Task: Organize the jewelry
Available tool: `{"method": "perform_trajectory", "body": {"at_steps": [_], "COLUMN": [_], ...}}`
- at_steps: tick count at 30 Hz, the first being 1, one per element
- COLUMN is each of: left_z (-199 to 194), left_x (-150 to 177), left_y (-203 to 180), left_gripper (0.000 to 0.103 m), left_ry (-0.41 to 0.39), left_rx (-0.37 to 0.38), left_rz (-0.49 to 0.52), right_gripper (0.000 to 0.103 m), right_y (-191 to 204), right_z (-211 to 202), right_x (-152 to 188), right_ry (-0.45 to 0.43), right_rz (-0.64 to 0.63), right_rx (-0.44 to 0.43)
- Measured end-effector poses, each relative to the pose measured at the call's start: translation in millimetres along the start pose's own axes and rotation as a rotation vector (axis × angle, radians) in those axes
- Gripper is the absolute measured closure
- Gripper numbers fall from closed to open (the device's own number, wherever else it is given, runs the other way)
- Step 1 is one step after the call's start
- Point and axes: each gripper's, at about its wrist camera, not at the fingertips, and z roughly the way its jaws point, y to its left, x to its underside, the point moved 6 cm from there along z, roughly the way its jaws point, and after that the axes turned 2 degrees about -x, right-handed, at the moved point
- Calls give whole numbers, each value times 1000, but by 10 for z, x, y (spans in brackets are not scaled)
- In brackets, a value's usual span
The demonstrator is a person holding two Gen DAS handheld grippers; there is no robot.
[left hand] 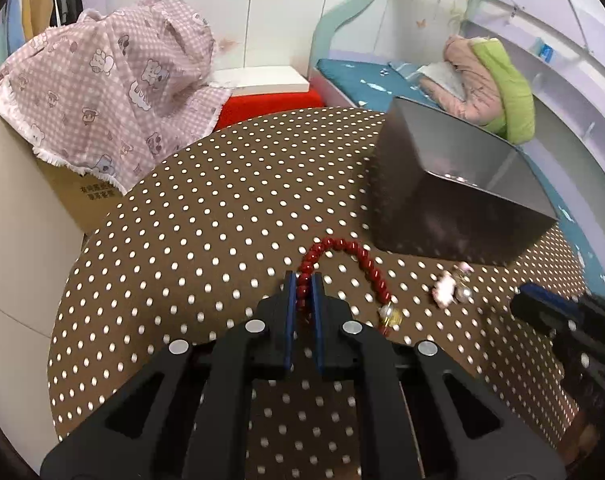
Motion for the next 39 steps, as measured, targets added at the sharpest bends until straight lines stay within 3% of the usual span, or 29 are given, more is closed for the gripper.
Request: {"method": "perform_trajectory", "body": {"at_steps": [13,25,32,39], "left_z": [-978,-1880,-2092,-1938], "left_x": [-216,-734,-1038,-1289], "left_y": [-130,-459,-744,-928], "left_gripper": [95,95,95,95], "left_ry": [-182,-375,-431,-411], "left_rx": [-6,79,125,173], "left_rz": [60,122,159,165], "right_gripper": [91,91,91,91], "right_y": [55,79,25,-47], "right_z": [-433,-996,-1076,-957], "right_x": [-174,-792,-1119,-1303], "right_ry": [-82,-243,-284,-262], "right_rz": [-34,-96,-112,-108], "right_rx": [-6,21,23,12]}}
